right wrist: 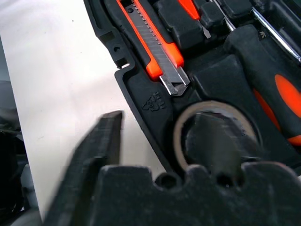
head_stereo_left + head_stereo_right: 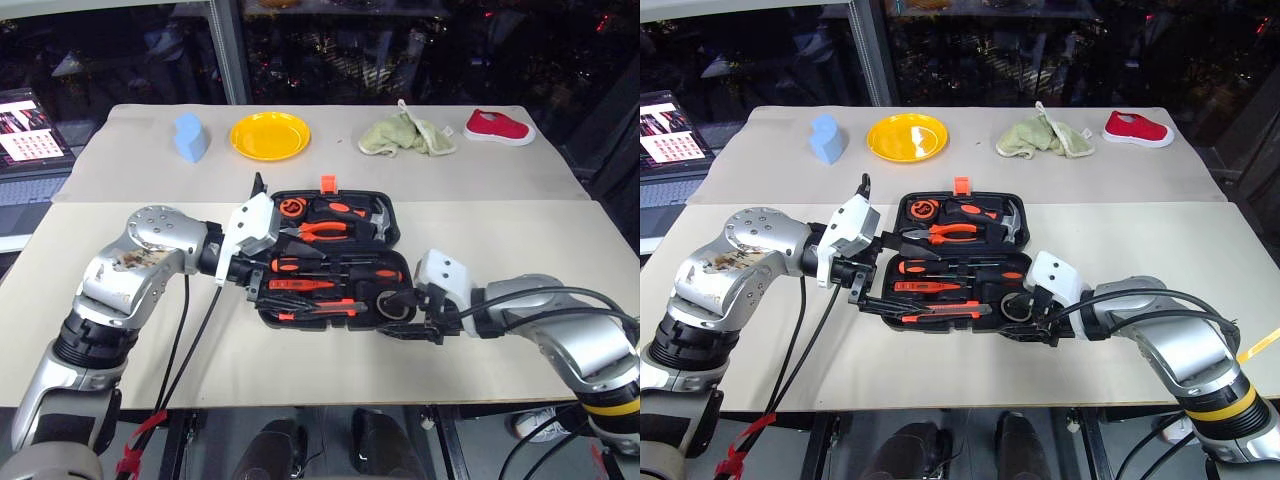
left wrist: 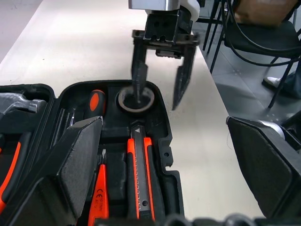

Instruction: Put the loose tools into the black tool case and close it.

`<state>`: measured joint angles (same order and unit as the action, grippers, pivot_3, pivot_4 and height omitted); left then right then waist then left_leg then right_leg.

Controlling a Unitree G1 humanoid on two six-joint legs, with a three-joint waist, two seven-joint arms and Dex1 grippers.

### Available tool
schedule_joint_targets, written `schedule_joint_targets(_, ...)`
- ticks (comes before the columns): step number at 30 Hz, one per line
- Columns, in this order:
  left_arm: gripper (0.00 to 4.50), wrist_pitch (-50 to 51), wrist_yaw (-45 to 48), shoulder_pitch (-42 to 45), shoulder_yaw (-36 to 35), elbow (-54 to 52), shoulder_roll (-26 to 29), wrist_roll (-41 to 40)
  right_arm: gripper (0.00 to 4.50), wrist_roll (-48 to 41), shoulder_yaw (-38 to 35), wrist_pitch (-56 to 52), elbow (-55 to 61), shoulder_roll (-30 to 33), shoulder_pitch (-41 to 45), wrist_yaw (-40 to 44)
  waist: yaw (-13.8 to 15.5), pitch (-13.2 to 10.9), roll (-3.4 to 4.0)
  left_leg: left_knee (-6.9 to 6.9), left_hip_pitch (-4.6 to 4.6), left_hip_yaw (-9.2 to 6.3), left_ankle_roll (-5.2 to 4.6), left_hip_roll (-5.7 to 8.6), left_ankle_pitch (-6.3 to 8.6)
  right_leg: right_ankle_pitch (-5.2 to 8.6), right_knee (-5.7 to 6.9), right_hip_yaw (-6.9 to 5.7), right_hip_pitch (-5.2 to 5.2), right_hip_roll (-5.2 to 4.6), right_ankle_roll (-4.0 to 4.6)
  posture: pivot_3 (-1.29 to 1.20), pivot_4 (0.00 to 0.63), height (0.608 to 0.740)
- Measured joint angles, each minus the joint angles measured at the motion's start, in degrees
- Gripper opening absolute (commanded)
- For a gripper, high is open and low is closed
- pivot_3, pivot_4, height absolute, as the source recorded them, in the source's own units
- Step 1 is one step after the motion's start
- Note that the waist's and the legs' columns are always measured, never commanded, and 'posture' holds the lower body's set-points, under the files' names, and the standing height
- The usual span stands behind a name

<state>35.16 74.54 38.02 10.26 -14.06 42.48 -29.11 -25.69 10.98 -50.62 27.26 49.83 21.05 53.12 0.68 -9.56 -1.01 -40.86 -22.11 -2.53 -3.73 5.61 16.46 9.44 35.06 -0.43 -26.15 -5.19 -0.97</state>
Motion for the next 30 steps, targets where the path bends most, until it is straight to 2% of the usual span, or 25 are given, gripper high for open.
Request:
schedule_joint_targets(1,4.50,0.0,0.0,0.1,0.0,0.1,-0.1,0.0,4.47,-0.2,-0.1,0.0,0.1,0.0,0.0,-0.1,0.0,0.0,0.00,0.00,-0.01,0.00,0.00,0.00,0.00,0.00,0.00,0.00,0.00,0.00,0.00,0.00,0.150,0.740)
schedule_joint_targets(5,4.50,0.0,-0.1,0.3,0.0,0.6,-0.3,0.1,4.47,-1.6,-2.5,-0.7,1.7,0.6,-0.9,-0.2,0.0,0.0,0.00,0.01,-0.01,-0.02,0.00,0.00,0.00,0.00,-0.01,-0.01,-0.01,-0.01,0.00,0.00,0.150,0.740)
schedule_joint_targets(9,4.50,0.5,-1.6,0.3,-0.1,1.5,-0.2,0.1,4.47,-5.9,-9.3,-3.1,2.7,0.7,-1.7,-0.9,0.0,0.0,0.00,0.00,-0.01,-0.02,0.00,0.00,0.00,0.00,-0.02,0.00,0.01,-0.03,0.00,0.00,0.150,0.740)
schedule_joint_targets(11,4.00,2.0,-3.8,0.1,-0.6,2.6,0.3,0.3,3.95,-8.4,-15.6,-4.9,2.4,0.6,-2.3,-2.3,0.0,0.0,0.00,0.01,0.01,-0.02,-0.01,0.00,0.01,0.00,-0.01,0.01,0.02,-0.02,0.00,0.00,0.150,0.740)
schedule_joint_targets(12,3.93,2.2,-5.8,-0.8,-1.9,4.9,0.8,1.3,3.88,-9.5,-19.6,-5.6,1.6,0.3,-3.1,-3.6,0.1,0.0,0.00,0.03,0.05,-0.02,-0.01,0.00,0.01,0.00,0.00,0.02,0.04,-0.01,0.00,0.00,0.150,0.740)
schedule_joint_targets(13,3.26,2.2,-8.2,-2.3,-3.3,8.9,2.1,3.3,3.23,-9.5,-23.3,-6.3,-0.1,0.3,-3.8,-5.0,-0.1,0.0,0.00,0.05,0.08,0.01,0.00,-0.01,0.00,-0.01,0.03,0.06,0.01,0.04,0.02,0.00,0.150,0.740)
schedule_joint_targets(14,3.08,1.3,-9.8,-3.3,-3.4,11.0,2.7,5.2,3.04,-9.1,-24.8,-6.1,-1.6,0.3,-4.3,-6.0,-0.1,0.0,0.00,0.07,0.13,0.03,0.00,-0.01,0.00,-0.02,0.05,0.07,0.03,0.03,0.02,0.00,0.150,0.740)
schedule_joint_targets(17,2.03,-1.3,-15.0,-6.5,-3.9,18.5,4.1,10.9,2.13,-6.1,-25.2,-3.5,-7.2,-0.4,-6.1,-8.7,-0.1,0.0,-0.01,0.12,0.14,0.10,0.00,-0.02,0.00,-0.02,0.04,0.13,0.00,0.00,0.03,0.00,0.150,0.740)
schedule_joint_targets(18,1.55,-1.6,-15.7,-6.9,-3.9,20.1,4.1,11.7,1.72,-5.3,-24.7,-2.8,-8.4,-0.9,-6.4,-9.0,-0.1,0.0,-0.01,0.11,0.12,0.10,0.01,-0.02,0.00,-0.02,0.05,0.12,-0.01,0.00,0.03,0.00,0.150,0.740)
schedule_joint_targets(19,1.34,-2.2,-16.5,-7.0,-3.9,21.7,4.1,12.7,1.52,-4.2,-23.3,-1.5,-9.7,-1.5,-6.3,-9.4,0.0,0.0,-0.01,0.10,0.10,0.10,0.01,-0.02,-0.01,-0.02,0.05,0.11,-0.02,0.00,0.03,0.00,0.150,0.740)
schedule_joint_targets(22,0.10,-4.6,-17.1,-7.0,-3.9,23.9,4.1,15.1,0.33,-1.8,-19.1,2.0,-13.6,-4.3,-4.5,-9.7,0.0,0.0,-0.01,0.09,0.08,0.11,0.01,-0.02,0.00,-0.03,0.03,0.10,-0.02,-0.07,0.03,0.00,0.150,0.740)
schedule_joint_targets(23,0.00,-5.3,-17.0,-7.0,-3.7,23.9,4.1,15.6,0.04,-1.1,-17.8,2.8,-14.8,-5.0,-3.6,-9.8,-0.1,0.0,-0.01,0.09,0.07,0.11,0.01,-0.02,0.00,-0.03,0.03,0.10,-0.04,-0.07,0.03,0.00,0.150,0.740)
schedule_joint_targets(30,0.00,-5.8,-15.4,-6.7,-0.2,23.7,0.4,16.9,0.04,5.4,-8.6,9.3,-23.0,-7.9,2.6,-9.1,0.0,0.0,-0.01,0.09,0.00,0.08,0.01,-0.02,0.00,-0.03,0.03,0.05,-0.07,-0.06,0.03,0.00,0.150,0.740)
